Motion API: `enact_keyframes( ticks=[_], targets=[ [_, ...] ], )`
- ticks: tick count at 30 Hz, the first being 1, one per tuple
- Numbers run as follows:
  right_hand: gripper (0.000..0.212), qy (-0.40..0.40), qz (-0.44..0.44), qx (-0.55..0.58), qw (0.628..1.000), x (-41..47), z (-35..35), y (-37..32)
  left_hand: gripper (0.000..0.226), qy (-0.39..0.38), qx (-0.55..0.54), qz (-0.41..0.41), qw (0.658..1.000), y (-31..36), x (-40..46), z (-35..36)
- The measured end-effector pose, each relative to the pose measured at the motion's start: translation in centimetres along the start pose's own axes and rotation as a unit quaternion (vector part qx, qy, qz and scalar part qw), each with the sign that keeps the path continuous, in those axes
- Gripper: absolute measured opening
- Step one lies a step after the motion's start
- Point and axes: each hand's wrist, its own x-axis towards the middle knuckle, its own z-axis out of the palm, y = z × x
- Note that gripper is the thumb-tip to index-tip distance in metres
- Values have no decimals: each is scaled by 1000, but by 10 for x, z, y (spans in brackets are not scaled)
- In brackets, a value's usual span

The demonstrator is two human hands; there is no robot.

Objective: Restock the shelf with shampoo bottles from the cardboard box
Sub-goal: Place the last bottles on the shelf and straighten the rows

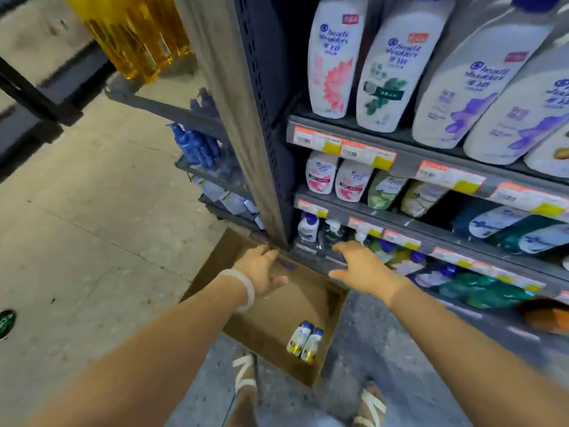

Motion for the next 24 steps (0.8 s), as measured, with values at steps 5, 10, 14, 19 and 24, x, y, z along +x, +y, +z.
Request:
enact_keyframes(
  ticks=[5, 10, 14, 19, 24],
  targets=[
    [58, -3, 157, 157, 975, 61, 112, 9, 74, -103, -31, -11, 994, -69, 56, 67],
    [46, -34, 296, 263, 918, 118, 253, 44, 68, -165, -60, -48, 983, -119, 108, 181],
    [50, -44, 338, 294, 893, 173, 352, 77, 66, -245, -57, -61, 966, -123, 164, 284],
    [59, -91, 408, 353, 837, 248, 468, 123, 63, -266, -28, -23, 963, -106, 247, 418],
    [55, -114, 445, 310, 833, 283, 553, 144, 54, -243, -112, -57, 962, -86, 299, 519]
  ],
)
